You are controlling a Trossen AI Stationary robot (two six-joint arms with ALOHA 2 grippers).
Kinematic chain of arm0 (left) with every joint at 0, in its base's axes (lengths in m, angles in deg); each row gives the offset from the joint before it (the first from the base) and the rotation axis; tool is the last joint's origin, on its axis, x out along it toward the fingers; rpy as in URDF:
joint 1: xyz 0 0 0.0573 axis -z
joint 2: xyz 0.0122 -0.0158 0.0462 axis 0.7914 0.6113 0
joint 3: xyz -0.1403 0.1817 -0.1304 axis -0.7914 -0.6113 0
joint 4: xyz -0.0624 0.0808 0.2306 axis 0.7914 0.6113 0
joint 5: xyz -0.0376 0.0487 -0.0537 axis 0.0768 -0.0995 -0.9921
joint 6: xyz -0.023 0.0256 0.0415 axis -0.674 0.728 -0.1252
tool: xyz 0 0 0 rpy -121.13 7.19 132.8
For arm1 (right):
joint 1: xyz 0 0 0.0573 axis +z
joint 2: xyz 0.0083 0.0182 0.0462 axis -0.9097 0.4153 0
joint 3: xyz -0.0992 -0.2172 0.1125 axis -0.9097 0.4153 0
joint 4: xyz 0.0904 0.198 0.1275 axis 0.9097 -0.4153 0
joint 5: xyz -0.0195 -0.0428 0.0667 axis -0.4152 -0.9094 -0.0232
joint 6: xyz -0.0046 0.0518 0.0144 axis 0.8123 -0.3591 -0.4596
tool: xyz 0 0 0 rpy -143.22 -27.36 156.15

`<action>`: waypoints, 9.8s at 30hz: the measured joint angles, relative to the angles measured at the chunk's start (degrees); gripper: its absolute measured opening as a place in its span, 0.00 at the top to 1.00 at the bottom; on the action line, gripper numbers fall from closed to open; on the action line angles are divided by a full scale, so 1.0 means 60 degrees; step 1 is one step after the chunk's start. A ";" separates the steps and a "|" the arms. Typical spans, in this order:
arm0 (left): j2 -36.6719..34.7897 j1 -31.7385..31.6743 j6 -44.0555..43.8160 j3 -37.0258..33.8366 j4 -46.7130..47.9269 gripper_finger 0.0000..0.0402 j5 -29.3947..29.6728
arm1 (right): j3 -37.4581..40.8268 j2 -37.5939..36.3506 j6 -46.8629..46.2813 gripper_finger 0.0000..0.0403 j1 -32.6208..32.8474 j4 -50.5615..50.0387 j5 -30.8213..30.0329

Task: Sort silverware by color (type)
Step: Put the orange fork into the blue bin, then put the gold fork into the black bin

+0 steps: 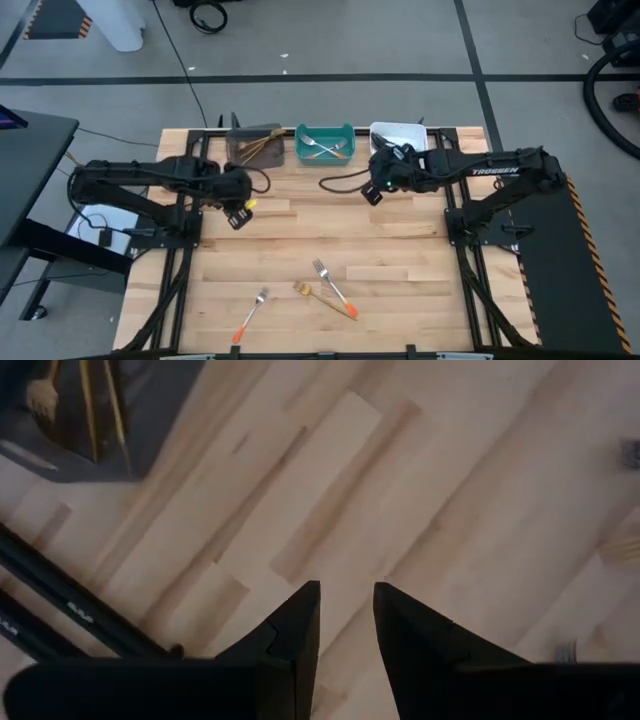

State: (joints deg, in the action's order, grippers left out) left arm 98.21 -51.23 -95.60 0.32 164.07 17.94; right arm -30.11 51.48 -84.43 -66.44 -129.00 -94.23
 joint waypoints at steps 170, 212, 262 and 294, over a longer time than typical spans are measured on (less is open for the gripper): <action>0.2888 -0.5939 0.7216 0.2145 -0.3617 0.77 -0.3548 | 0.0313 0.0004 -0.0442 0.79 -0.2140 0.0158 0.1720; -0.0998 0.2743 0.0530 -0.4754 -0.9889 0.77 -0.2397 | -0.1521 0.7282 -0.0981 0.79 0.4409 0.7031 0.4138; -0.1004 -0.0912 0.1139 -0.4747 -1.2077 0.77 -0.1655 | -0.3133 0.4776 0.0544 0.97 0.1443 0.5390 -0.1077; -0.0918 -0.6123 0.0216 -0.4754 -1.6047 0.68 -0.3625 | -0.3136 0.4379 0.4634 0.97 -0.2252 0.7764 0.2540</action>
State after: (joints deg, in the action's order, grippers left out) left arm 92.70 -87.96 -94.30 -28.21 67.79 -3.81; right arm -48.92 77.75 -56.63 -79.95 -82.41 -78.99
